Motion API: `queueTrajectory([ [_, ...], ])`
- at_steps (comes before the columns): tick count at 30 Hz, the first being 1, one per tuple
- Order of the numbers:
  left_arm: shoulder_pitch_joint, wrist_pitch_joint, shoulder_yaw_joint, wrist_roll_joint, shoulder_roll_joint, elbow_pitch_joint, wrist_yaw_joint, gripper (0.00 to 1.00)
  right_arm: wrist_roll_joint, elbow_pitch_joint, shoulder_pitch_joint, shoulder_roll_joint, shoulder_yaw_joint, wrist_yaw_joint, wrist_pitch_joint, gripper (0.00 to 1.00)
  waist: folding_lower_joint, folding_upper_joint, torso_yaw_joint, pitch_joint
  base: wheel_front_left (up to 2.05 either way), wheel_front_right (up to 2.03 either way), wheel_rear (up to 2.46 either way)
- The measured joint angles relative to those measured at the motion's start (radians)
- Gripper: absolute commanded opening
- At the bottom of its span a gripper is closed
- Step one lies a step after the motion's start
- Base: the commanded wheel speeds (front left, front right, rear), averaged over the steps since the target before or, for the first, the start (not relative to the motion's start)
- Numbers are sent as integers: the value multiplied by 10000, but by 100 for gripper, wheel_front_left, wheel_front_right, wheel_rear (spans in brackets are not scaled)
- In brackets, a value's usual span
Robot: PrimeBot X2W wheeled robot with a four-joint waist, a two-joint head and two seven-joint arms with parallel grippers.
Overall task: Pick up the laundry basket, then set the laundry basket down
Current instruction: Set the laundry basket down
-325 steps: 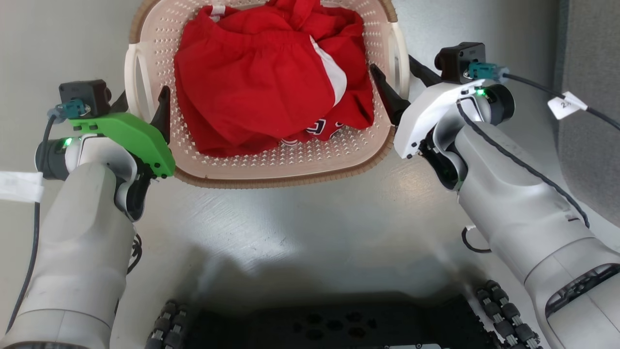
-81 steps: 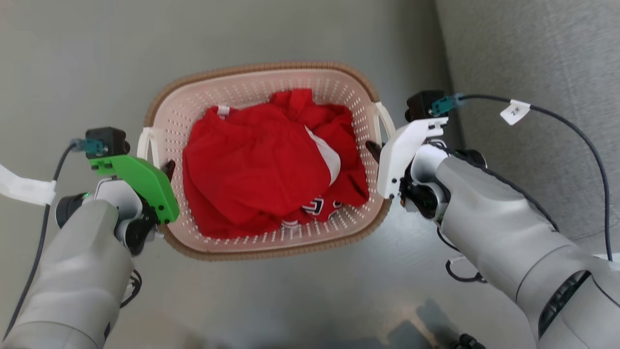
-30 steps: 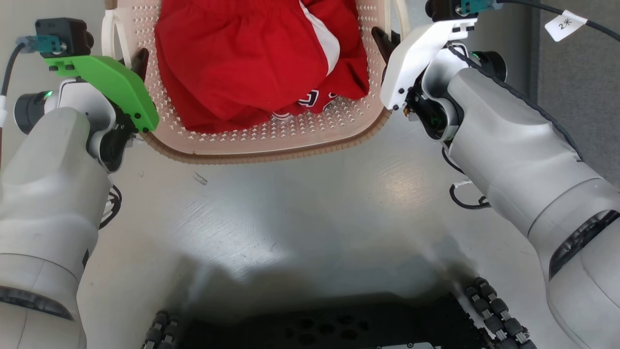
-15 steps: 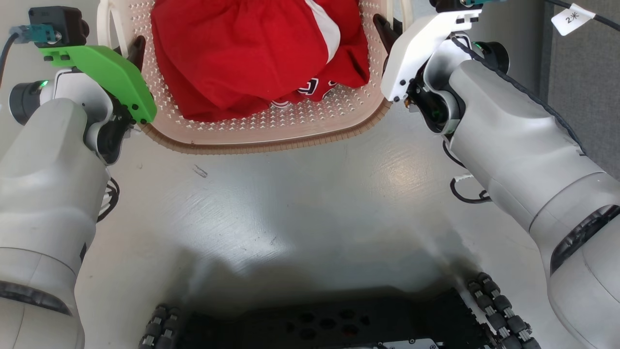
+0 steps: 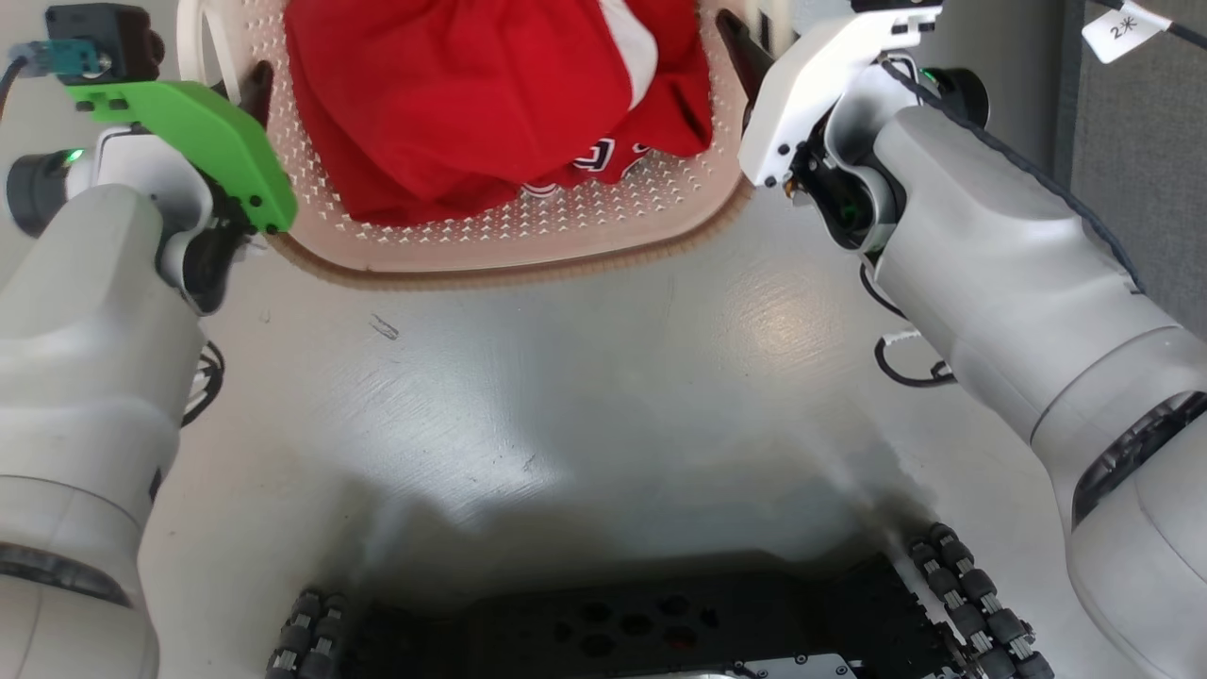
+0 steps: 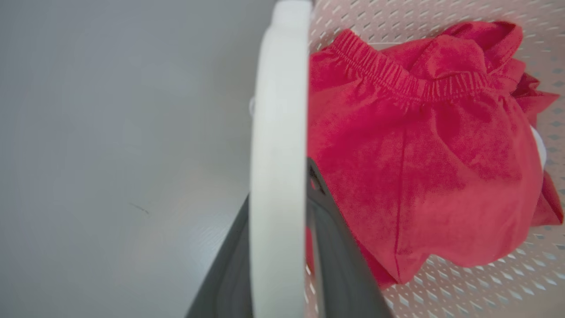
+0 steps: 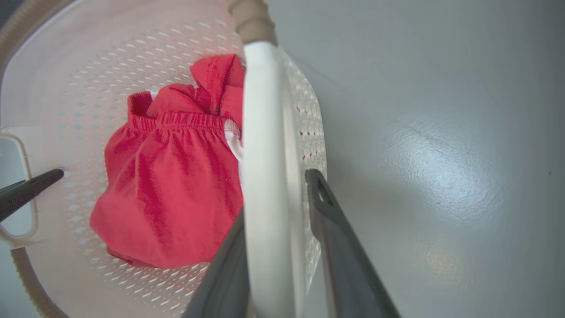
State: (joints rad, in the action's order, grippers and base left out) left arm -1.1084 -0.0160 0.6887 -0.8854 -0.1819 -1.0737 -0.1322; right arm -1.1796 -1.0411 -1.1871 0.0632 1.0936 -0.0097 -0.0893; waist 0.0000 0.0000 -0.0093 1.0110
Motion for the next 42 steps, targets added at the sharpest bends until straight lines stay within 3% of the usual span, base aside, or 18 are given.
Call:
queueTrajectory([
  [1,0,-27,10,0,-33,-23,2,34,0,6,-37,0,10,0,-71,93,0,0,-1,5,0,0,0],
  [2,0,-38,13,0,-84,-36,2,47,-2,8,-85,0,17,0,-77,100,0,0,-2,10,0,0,0],
  [3,0,-42,15,0,-121,-44,2,82,-10,10,-135,0,21,0,-84,100,0,0,-2,15,0,0,0],
  [4,0,-63,19,0,-132,-61,2,100,-12,13,-167,0,21,0,-84,100,0,0,-2,21,0,0,0],
  [22,13,-378,211,-15,-136,-221,2,100,-293,12,-144,-2,207,-6,-370,100,0,0,-36,-124,0,0,0],
  [42,1034,-587,349,-357,-221,-500,2,100,-903,25,775,-10,508,2,-391,100,0,0,-374,-1535,0,0,0],
])
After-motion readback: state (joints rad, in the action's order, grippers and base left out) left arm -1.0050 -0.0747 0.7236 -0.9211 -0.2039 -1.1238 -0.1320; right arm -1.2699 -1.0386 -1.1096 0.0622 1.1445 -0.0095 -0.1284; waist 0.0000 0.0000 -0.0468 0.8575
